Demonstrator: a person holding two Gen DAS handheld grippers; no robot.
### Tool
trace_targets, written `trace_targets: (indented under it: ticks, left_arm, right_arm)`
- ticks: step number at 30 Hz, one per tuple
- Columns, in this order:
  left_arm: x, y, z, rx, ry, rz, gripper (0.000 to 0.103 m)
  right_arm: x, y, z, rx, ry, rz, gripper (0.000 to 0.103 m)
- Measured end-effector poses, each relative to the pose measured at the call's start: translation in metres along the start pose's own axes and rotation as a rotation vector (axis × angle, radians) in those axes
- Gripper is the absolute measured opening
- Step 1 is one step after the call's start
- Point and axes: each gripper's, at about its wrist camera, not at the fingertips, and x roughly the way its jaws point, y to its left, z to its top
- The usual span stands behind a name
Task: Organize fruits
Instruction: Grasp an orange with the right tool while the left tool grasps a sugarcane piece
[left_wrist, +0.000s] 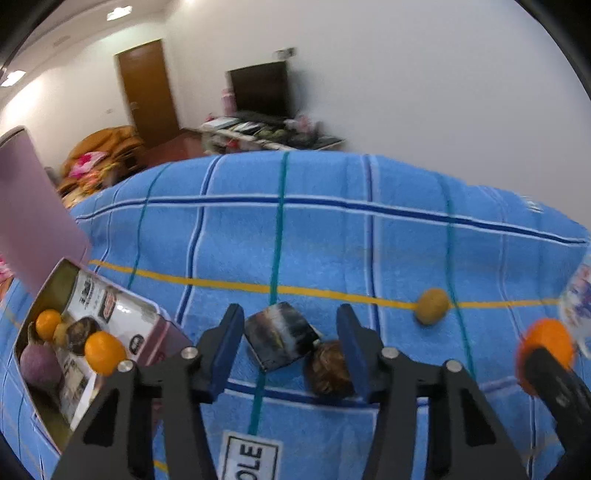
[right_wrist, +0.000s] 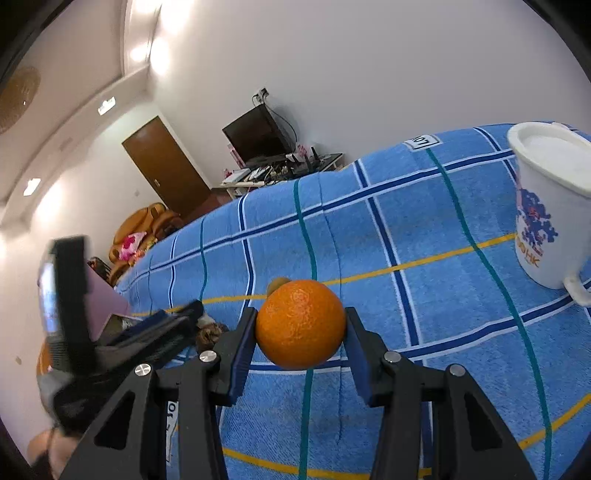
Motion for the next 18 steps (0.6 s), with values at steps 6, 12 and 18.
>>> trace_targets:
  ticks: [6, 12, 18]
  left_arm:
    - [0.021, 0.008, 0.003, -0.163, 0.085, 0.066, 0.054]
    - [0.041, 0.012, -0.001, -0.214, 0.106, 0.047, 0.045]
    - [0.035, 0.031, -0.006, -0.259, 0.079, -0.062, 0.044]
  right_arm:
    - [-0.009, -0.009, 0.004, 0.041, -0.012, 0.022, 0.048]
    - [-0.013, -0.008, 0.004, 0.043, -0.015, 0.031, 0.048]
    - [-0.014, -0.001, 0.002, -0.005, -0.047, -0.025, 0.048]
